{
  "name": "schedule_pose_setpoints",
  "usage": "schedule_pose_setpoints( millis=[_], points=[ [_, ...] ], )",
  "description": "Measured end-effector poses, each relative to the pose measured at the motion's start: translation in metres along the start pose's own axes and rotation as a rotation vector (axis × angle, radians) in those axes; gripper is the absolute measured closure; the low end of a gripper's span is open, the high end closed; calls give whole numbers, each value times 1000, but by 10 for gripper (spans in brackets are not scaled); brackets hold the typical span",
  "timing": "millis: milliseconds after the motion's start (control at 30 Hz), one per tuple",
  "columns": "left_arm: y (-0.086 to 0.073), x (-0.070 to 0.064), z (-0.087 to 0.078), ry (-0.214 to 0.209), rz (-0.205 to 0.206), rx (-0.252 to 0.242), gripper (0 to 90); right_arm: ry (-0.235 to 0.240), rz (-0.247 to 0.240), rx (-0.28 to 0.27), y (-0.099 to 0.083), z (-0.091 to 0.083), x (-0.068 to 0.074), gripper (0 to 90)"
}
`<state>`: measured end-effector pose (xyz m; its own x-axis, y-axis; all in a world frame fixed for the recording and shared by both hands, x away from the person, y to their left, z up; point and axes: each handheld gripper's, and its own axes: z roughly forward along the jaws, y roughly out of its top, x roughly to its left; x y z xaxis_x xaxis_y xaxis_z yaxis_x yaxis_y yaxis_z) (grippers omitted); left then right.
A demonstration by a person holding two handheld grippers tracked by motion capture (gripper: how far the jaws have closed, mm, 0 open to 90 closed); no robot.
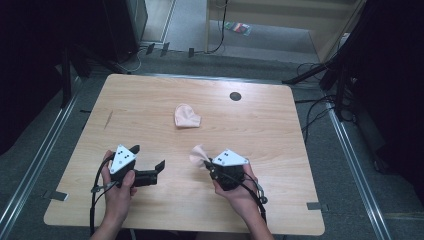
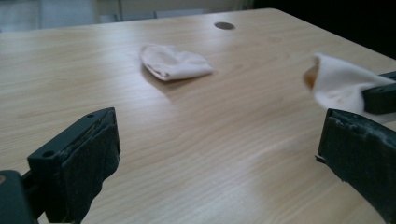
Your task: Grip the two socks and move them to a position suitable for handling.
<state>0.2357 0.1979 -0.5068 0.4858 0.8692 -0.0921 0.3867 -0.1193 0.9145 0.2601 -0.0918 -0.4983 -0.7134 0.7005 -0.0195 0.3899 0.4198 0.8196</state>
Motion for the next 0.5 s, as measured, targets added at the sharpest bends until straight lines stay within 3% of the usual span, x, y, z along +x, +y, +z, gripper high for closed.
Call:
schedule_pose_setpoints(
  millis=[67, 100, 133, 233, 267, 300, 333, 367, 400, 433, 467, 500],
  points=[
    [-5, 1, 0, -19, 13, 9, 0, 46, -83, 16, -6, 7, 8, 845],
    [-7, 3, 0, -24, 6, 8, 0, 46, -83, 16, -6, 7, 8, 845],
    [-12, 9, 0, -31, -17, 12, 0, 82, -113, 26, -9, 13, 11, 845],
    [-16, 13, 1, -20, -18, 29, 0, 103, -148, 37, -11, 20, 12, 841],
    [-18, 15, 2, -18, -20, 35, 0, 113, -156, 42, -13, 24, 11, 816],
    [-20, 17, 2, -15, -19, 43, 0, 120, -163, 44, -15, 28, 9, 695],
    [-22, 18, 2, -9, -19, 51, 0, 113, -155, 48, -16, 32, 7, 527],
    [-23, 19, 2, -5, -21, 57, 0, 88, -118, 63, -16, 34, 3, 462],
    [-24, 20, 2, -5, -28, 58, 0, 88, -118, 63, -16, 34, 3, 462],
    [-24, 21, 1, 1, -33, 58, 0, 86, -58, 34, -12, 28, -1, 506],
    [-24, 21, 1, 1, -33, 58, 0, 86, -58, 34, -12, 28, -1, 506],
    [-24, 21, 1, 3, -34, 58, 0, 81, -22, 14, -8, 25, -1, 551]
  ],
)
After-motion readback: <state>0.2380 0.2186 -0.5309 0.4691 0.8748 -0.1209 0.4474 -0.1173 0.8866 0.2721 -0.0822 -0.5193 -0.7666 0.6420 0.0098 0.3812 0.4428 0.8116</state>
